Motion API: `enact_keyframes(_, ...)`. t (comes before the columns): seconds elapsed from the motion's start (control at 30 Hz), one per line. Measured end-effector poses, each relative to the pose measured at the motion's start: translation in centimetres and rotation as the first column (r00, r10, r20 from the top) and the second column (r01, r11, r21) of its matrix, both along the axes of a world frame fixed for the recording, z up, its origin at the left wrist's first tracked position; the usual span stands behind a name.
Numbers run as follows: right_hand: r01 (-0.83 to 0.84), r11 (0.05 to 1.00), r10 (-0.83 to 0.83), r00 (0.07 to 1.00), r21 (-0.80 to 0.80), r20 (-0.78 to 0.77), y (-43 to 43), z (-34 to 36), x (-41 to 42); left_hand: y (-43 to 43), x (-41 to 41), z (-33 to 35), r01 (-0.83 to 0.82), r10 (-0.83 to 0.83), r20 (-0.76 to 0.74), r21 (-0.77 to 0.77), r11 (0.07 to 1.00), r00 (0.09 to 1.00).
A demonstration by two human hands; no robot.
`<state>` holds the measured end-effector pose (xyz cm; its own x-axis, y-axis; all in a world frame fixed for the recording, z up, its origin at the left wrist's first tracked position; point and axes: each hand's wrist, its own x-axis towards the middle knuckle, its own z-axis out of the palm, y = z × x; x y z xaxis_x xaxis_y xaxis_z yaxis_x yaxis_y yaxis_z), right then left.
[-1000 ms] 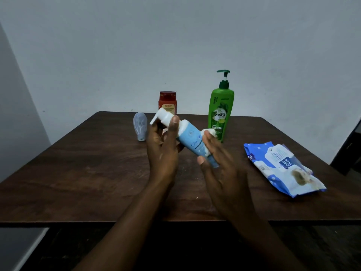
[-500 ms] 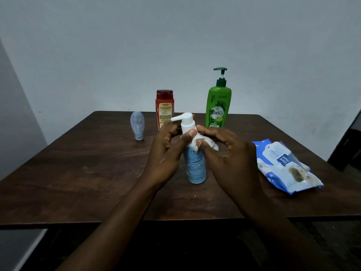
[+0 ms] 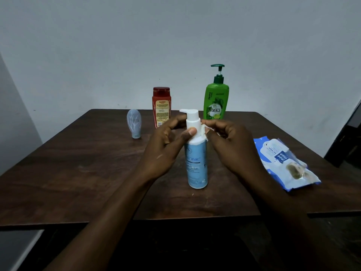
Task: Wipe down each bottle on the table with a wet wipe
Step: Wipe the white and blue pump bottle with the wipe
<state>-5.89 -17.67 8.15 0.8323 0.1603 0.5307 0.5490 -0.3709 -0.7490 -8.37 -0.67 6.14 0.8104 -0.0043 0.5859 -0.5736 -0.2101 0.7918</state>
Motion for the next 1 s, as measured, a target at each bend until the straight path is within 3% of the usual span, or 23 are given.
enact_keyframes(0.13, -0.176, 0.983, 0.183, 0.972, 0.058, -0.15, -0.5, 0.8, 1.3, 1.3, 0.9, -0.1, -0.052, 0.051, 0.014, 0.159, 0.986, 0.999)
enact_keyframes(0.27, -0.308, 0.945, 0.326, 0.923, 0.114, -0.205, -0.5, 1.0, 1.3, 1.5, 1.3, 0.5, -0.039, 0.022, 0.062, 0.289, 0.957, 0.998)
enact_keyframes(0.4, -0.163, 0.983, 0.169, 0.983, 0.08, -0.066, -1.2, 0.0, 0.1, 1.3, 1.4, 0.5, -0.049, 0.035, 0.057, 0.267, 0.962, 0.998)
enact_keyframes(0.6, 0.052, 0.994, -0.063, 0.992, 0.098, 0.114, -1.4, -2.1, -2.5, -0.6, 1.3, 0.7, -0.053, 0.055, -0.046, 0.047, 0.998, 0.997)
enact_keyframes(0.7, 0.064, 0.986, -0.088, 0.984, 0.153, 0.157, -1.0, -2.6, -3.1, -1.0, 1.3, 0.9, -0.065, 0.062, -0.07, -0.042, 0.997, 0.996)
enact_keyframes(0.8, 0.021, 0.98, -0.047, 0.99, 0.196, 0.13, -0.9, -2.4, -2.9, -0.8, 1.2, 1.8, -0.11, 0.112, -0.091, 0.023, 0.994, 0.99)
enact_keyframes(1.0, 0.016, 0.996, -0.024, 0.995, 0.092, 0.094, -0.8, -1.4, -2.0, 2.1, 0.4, 3.4, 0.02, 0.024, -0.162, 0.264, 0.964, 0.987)
